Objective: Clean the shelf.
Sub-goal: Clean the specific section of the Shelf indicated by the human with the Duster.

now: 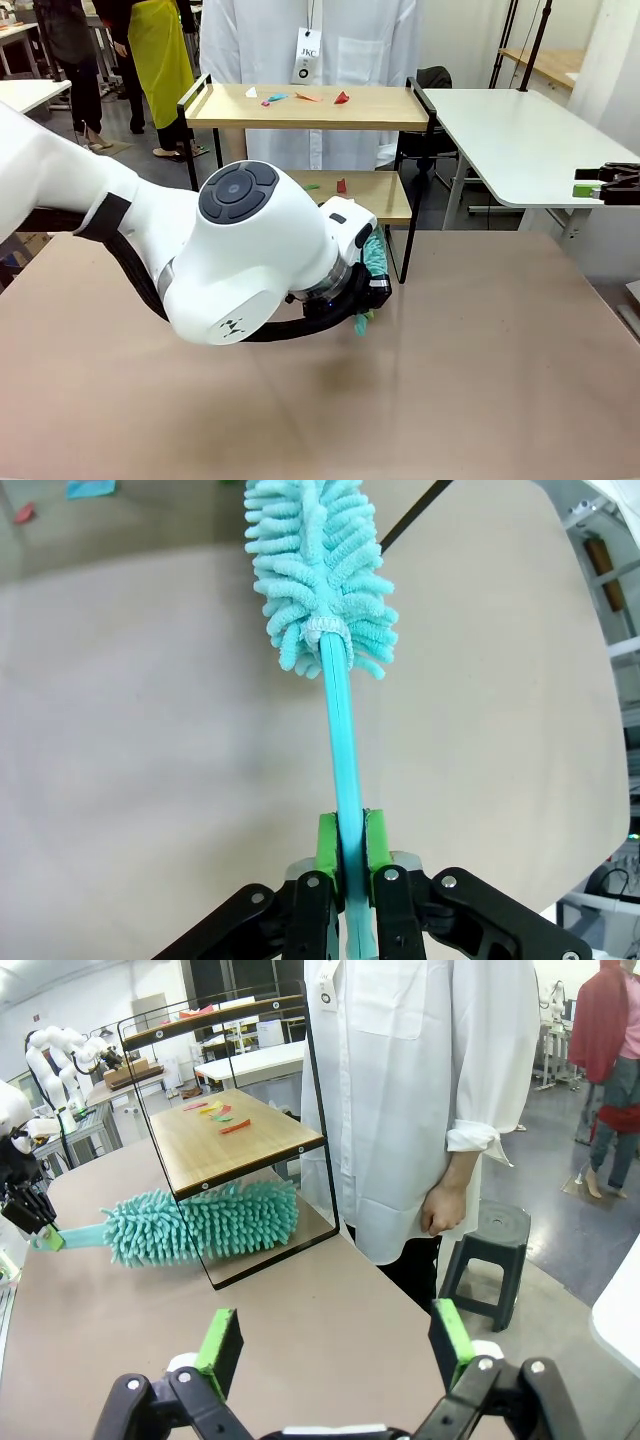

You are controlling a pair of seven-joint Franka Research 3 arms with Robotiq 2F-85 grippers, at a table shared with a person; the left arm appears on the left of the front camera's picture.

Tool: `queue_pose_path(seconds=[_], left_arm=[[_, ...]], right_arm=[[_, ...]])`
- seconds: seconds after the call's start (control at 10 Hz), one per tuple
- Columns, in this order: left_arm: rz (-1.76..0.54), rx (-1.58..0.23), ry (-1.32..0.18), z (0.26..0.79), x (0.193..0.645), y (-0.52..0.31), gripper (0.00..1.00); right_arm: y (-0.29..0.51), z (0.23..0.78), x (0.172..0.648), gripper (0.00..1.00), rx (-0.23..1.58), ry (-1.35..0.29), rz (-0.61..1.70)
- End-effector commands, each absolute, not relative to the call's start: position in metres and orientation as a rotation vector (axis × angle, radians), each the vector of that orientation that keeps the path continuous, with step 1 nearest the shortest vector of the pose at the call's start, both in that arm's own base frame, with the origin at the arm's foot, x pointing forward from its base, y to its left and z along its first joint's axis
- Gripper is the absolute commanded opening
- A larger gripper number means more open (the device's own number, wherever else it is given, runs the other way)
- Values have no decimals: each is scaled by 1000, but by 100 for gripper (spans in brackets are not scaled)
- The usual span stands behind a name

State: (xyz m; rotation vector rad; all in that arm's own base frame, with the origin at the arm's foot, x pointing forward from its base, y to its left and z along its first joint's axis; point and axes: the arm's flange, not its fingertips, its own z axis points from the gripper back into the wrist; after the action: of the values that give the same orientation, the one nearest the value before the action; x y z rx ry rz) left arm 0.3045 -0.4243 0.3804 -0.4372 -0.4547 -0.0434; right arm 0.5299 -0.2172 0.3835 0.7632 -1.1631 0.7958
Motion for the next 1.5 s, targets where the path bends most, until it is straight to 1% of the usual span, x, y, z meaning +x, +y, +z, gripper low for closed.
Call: queue_pose_path(seconds=[0.0, 0.4, 0.6, 0.7, 0.8, 1.0, 1.1, 1.4], left_arm=[[-1, -442, -475, 330, 329, -485, 13], [36, -466, -482, 302, 327, -506, 13], [53, -481, -473, 293, 333, -514, 13], [36, -464, -420, 291, 341, -515, 13], [11, -448, -441, 368, 285, -438, 13], [14, -446, -432, 364, 285, -438, 13], [22, -470, -564, 364, 286, -445, 13], [-41, -504, -632, 347, 297, -461, 13]], right_arm=[[-215, 385, 531, 100, 761, -1166, 798], [-215, 385, 531, 100, 761, -1166, 798], [-215, 385, 531, 100, 761, -1166, 798], [-215, 385, 531, 100, 761, -1166, 798], [-215, 385, 531, 100, 761, -1166, 798], [-215, 385, 531, 100, 761, -1166, 798], [-215, 385, 531, 100, 761, -1166, 798], [-215, 385, 531, 100, 761, -1166, 798]])
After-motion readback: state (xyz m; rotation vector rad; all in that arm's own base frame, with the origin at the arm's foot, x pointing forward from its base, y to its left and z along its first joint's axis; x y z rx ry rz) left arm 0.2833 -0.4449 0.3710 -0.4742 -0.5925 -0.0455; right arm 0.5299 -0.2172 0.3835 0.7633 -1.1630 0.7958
